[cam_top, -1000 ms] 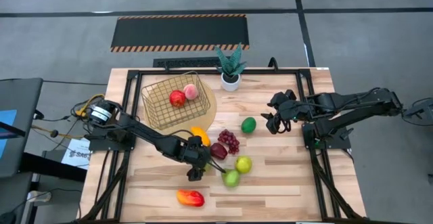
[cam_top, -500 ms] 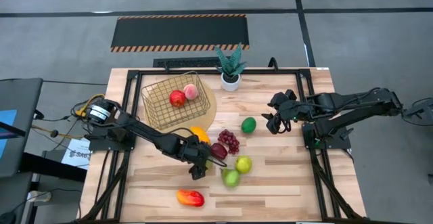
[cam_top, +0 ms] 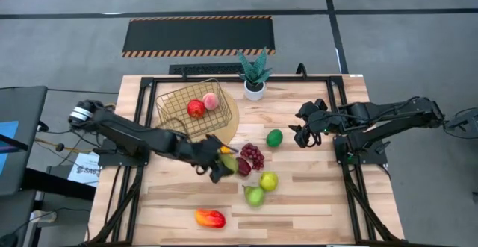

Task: Build produce basket
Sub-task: Put the left pear in the wired basket

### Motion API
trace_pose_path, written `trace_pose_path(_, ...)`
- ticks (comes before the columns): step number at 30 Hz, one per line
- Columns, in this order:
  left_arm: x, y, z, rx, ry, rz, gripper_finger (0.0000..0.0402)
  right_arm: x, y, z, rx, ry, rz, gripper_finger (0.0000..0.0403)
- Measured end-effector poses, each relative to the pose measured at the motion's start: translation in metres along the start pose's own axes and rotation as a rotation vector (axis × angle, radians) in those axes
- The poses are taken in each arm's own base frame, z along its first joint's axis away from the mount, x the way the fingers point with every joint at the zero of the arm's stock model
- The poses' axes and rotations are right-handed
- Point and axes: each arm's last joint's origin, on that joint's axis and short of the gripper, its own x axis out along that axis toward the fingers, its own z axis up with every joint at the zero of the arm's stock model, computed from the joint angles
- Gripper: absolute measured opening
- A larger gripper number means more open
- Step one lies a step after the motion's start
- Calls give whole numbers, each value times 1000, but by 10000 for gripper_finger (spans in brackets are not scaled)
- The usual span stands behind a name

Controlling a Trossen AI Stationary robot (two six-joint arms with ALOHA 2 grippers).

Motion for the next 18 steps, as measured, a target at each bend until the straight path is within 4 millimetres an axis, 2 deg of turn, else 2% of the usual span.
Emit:
trace_pose_path(10, -95, -22, 33, -199, -256, -420, 319, 0, 0, 0, 2, -3, 2, 273)
trace_pose_path(18, -159, -39, 44, -101, -462, -801, 319, 0, 1, 1, 8, -13, 7, 273)
